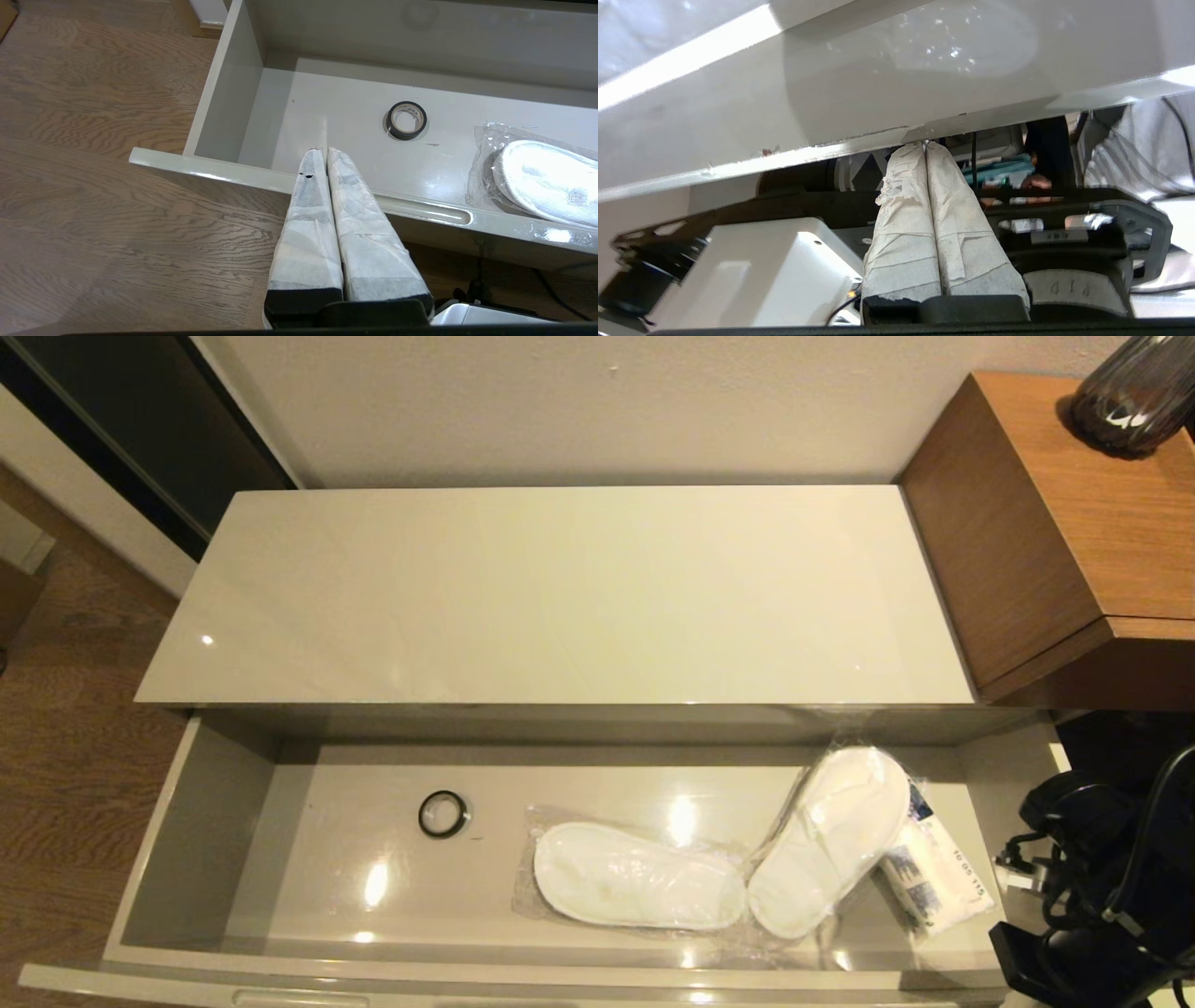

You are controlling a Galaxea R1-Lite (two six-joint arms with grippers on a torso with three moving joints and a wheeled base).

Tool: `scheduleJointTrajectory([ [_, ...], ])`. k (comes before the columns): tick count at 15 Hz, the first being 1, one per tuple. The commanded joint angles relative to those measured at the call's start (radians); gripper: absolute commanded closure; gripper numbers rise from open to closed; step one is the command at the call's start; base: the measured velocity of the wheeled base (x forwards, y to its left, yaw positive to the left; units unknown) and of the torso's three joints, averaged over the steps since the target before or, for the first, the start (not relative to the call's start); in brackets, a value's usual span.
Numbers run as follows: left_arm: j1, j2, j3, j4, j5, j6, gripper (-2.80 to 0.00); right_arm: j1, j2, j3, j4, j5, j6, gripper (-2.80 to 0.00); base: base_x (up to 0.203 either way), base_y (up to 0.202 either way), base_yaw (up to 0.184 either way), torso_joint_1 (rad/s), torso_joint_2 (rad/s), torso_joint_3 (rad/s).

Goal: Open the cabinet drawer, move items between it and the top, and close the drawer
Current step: Close the drawer

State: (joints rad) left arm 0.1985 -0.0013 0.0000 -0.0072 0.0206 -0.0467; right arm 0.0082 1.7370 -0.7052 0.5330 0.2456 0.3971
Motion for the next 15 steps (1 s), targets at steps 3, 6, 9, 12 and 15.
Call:
scheduleJointTrajectory([
  [3,0.001,-0.039,0.002,0.000,0.001,-0.001,0.00,0.024,0.006,-0.020,0.004,-0.051,0.032,0.00,0.000,0.000,0.000,0.000,0.00,0.000],
  [6,0.000,-0.039,0.002,0.000,0.001,-0.001,0.00,0.028,0.025,-0.027,0.005,-0.053,0.040,0.00,0.000,0.000,0.000,0.000,0.00,0.000],
  [9,0.001,-0.039,0.002,0.000,0.001,-0.001,0.00,0.027,0.055,-0.059,0.001,-0.076,0.119,0.00,0.000,0.000,0.000,0.000,0.00,0.000],
  [12,0.001,-0.039,0.002,0.000,0.000,-0.001,0.00,0.029,0.048,-0.076,-0.056,-0.083,0.210,0.00,0.000,0.000,0.000,0.000,0.00,0.000],
  [15,0.000,-0.039,0.002,0.000,0.001,-0.001,0.00,0.029,0.028,-0.096,-0.125,-0.128,0.303,0.00,0.000,0.000,0.000,0.000,0.00,0.000],
])
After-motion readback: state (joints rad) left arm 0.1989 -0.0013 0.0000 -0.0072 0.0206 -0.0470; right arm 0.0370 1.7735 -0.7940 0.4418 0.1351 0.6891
